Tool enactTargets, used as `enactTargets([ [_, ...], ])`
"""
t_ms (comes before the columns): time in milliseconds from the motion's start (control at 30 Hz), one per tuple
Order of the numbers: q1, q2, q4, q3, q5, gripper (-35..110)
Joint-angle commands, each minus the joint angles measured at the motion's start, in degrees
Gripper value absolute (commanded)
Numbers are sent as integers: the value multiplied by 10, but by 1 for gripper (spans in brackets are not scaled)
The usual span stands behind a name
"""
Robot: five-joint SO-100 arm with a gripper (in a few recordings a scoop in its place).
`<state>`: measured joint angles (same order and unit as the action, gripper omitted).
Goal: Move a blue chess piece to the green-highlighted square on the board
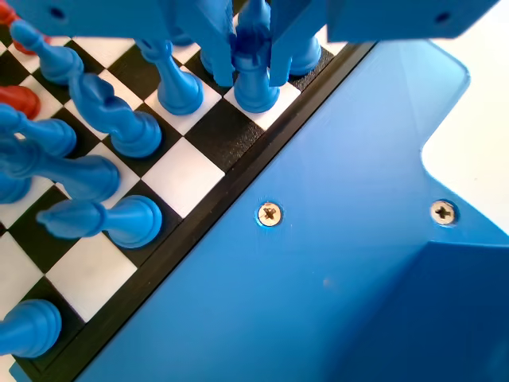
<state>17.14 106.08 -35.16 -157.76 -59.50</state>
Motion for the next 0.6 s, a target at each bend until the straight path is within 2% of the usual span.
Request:
enactTargets([
  [0,2,5,-6,4,-18,10],
  [567,-9,17,-79,47,-34,10],
])
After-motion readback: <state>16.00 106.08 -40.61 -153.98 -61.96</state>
